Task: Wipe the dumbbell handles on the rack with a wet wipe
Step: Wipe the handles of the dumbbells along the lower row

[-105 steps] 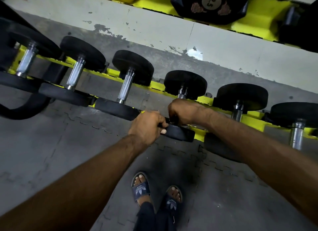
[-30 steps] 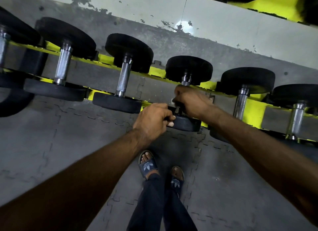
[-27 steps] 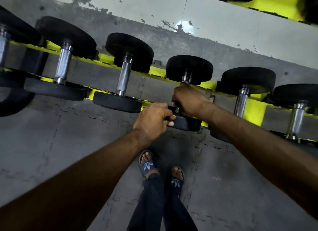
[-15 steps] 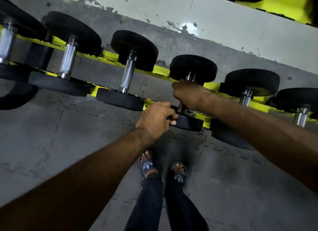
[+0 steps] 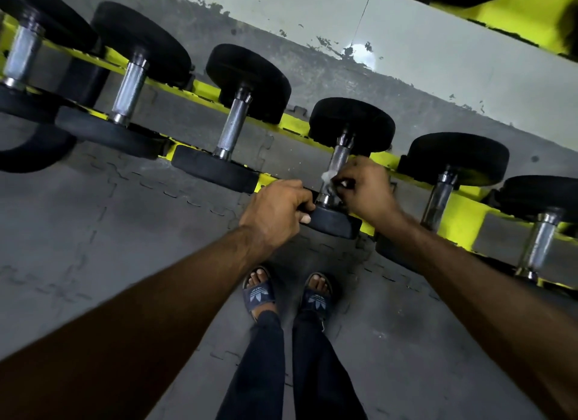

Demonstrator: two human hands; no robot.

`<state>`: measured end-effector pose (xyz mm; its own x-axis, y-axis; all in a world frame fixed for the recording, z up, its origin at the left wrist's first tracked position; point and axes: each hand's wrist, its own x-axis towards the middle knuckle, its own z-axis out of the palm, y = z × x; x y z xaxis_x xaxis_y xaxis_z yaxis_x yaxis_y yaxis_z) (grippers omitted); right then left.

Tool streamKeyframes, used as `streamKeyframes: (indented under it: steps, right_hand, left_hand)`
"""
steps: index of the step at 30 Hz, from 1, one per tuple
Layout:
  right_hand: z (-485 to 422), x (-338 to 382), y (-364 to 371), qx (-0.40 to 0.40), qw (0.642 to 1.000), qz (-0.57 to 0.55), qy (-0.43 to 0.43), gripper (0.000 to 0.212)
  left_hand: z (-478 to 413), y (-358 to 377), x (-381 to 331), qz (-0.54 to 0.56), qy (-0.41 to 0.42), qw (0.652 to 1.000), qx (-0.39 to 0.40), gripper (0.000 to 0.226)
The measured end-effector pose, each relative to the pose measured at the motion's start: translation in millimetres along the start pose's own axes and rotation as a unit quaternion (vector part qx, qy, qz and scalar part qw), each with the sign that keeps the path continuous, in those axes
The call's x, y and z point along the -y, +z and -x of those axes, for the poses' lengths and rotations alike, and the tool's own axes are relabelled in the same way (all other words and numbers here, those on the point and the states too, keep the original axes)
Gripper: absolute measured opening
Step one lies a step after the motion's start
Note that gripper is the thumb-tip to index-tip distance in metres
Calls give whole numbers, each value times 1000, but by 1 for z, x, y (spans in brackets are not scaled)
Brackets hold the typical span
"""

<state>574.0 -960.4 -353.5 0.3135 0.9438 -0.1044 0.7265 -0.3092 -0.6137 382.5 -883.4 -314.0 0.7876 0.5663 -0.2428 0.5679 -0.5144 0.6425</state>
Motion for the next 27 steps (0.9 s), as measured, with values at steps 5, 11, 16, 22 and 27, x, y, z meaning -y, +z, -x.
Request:
streamKeyframes:
  steps: [5,11,16,22,27]
  right_hand:
    - [-5,-4,12,-99,962,-150,206,14]
    - [5,-1,14,-6,969,-156,193,19]
    - [-13,4,12,-126,918,-290,240,16]
    - [5,-8,21,-80,959,-198,189,25]
    - [7,-16,21,-48,970,-173,163,38]
  left_hand:
    - [0,0,-7,-5,-32,999,3,19]
    - [-6,-4,-16,-24,-69,997,28,27]
    - [-8,-6,-20,-22,-81,996,40,35]
    - [-7,-8,-25,-27,-83,995,39,31]
    - [-7,-7,-24,-26,-85,995,38,24]
